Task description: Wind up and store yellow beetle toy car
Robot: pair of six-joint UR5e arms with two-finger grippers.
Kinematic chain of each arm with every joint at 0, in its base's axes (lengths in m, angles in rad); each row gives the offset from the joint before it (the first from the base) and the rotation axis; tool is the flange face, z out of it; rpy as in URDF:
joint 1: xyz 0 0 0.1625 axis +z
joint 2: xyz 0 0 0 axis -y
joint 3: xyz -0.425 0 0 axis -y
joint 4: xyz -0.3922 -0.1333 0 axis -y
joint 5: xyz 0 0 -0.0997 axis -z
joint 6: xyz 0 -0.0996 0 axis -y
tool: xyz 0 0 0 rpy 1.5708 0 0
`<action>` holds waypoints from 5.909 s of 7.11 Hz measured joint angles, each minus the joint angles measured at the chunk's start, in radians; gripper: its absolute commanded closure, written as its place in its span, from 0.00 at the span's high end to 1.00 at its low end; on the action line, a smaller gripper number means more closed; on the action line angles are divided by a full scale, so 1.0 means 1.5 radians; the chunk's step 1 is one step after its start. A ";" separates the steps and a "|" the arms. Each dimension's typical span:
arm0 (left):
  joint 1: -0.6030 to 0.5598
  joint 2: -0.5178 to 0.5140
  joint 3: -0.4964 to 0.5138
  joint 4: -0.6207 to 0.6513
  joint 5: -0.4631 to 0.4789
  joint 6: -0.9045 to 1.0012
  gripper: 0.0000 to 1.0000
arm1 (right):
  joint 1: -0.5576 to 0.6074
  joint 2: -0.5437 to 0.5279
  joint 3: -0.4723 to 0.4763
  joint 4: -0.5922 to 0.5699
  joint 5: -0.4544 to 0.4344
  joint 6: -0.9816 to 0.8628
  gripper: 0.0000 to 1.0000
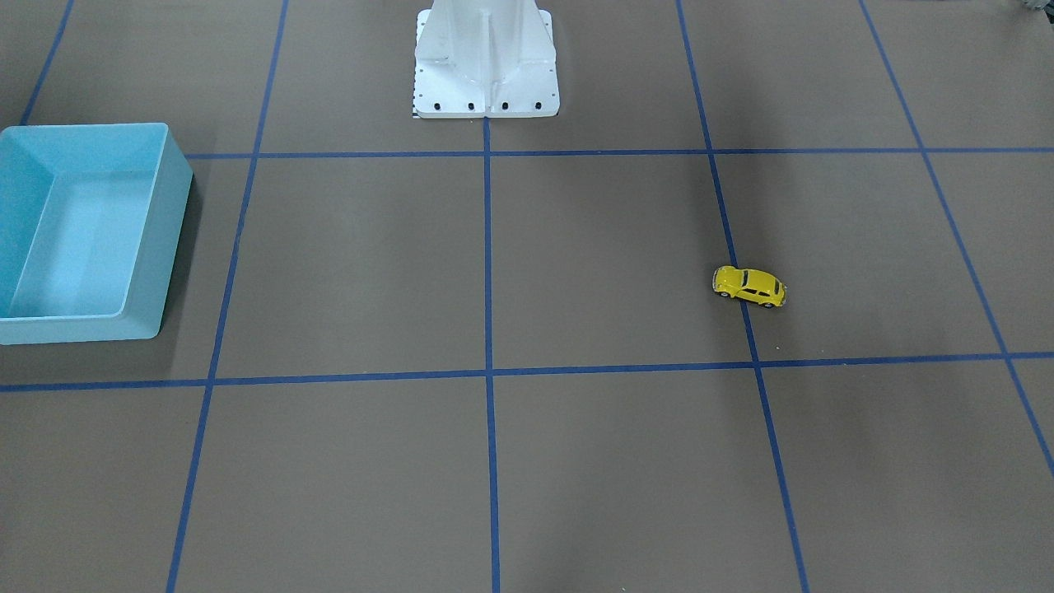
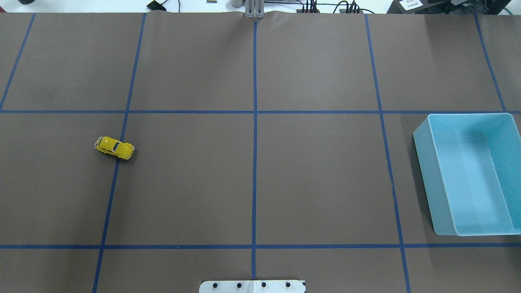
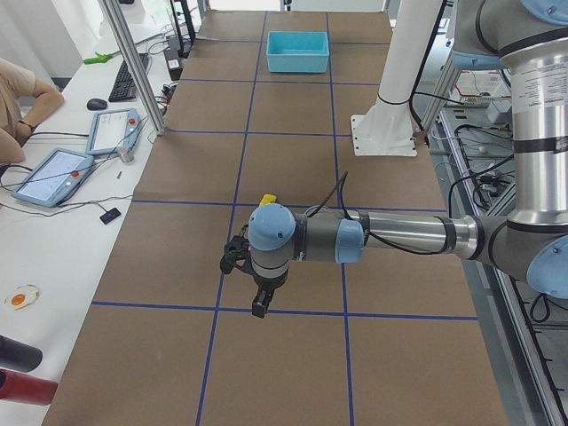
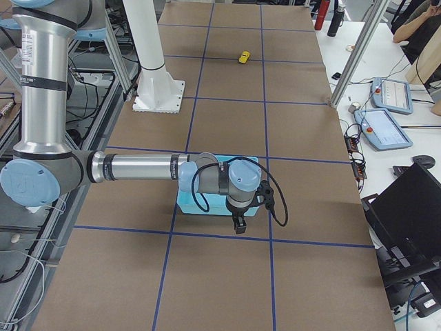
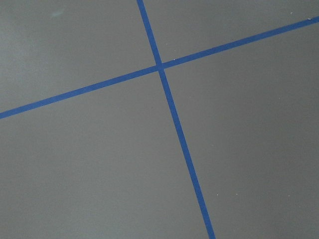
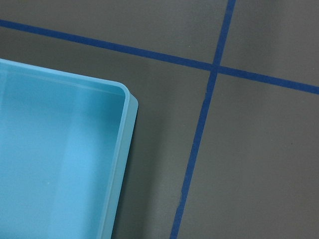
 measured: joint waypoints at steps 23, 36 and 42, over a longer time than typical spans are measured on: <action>0.458 -0.190 -0.118 -0.081 0.036 0.007 1.00 | 0.017 -0.018 -0.002 0.001 0.004 -0.001 1.00; 0.571 -0.292 0.043 -0.109 0.226 0.369 1.00 | 0.021 -0.018 -0.006 0.000 0.004 -0.001 1.00; 0.570 -0.336 0.090 -0.111 0.229 0.363 1.00 | 0.021 -0.016 -0.009 0.000 0.004 -0.001 1.00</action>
